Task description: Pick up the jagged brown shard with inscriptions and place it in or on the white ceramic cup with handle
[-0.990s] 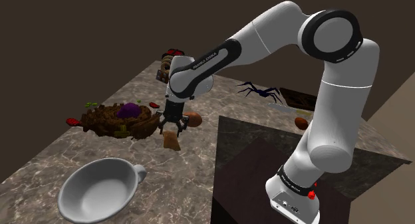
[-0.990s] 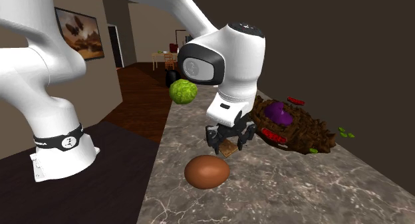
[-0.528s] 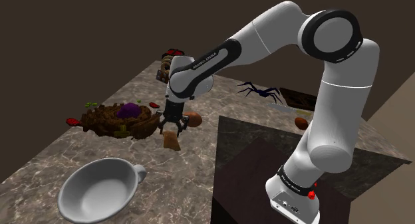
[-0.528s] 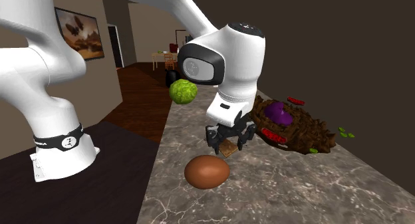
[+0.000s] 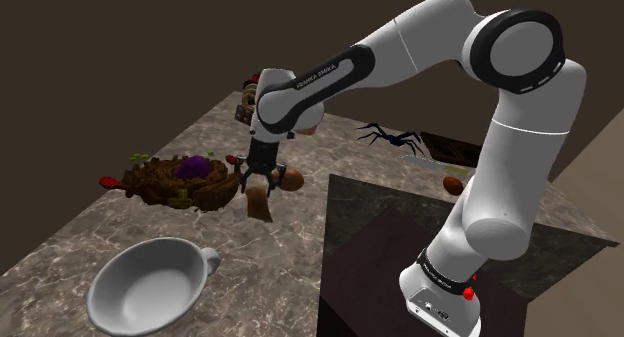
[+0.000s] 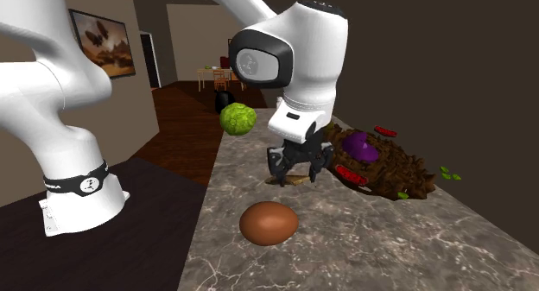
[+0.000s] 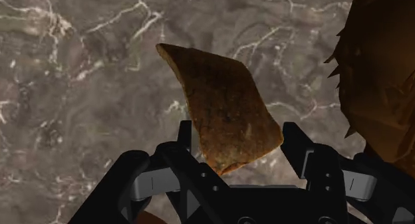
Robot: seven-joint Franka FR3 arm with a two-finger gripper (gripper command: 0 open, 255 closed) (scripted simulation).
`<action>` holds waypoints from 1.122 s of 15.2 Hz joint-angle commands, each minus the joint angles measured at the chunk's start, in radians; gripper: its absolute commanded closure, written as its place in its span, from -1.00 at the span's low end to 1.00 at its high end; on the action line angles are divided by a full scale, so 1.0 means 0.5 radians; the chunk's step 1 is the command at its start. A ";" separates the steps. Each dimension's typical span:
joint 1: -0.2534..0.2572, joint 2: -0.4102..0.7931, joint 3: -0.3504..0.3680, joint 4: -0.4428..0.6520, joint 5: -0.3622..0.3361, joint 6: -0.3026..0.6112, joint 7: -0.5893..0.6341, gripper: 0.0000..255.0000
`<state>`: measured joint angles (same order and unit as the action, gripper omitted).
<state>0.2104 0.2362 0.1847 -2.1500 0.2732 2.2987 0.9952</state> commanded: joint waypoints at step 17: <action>0.300 -0.257 -0.017 -0.324 -0.412 0.293 2.149 -1.00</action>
<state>0.3268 0.1022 0.1781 -2.2894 0.1280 2.4017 1.7740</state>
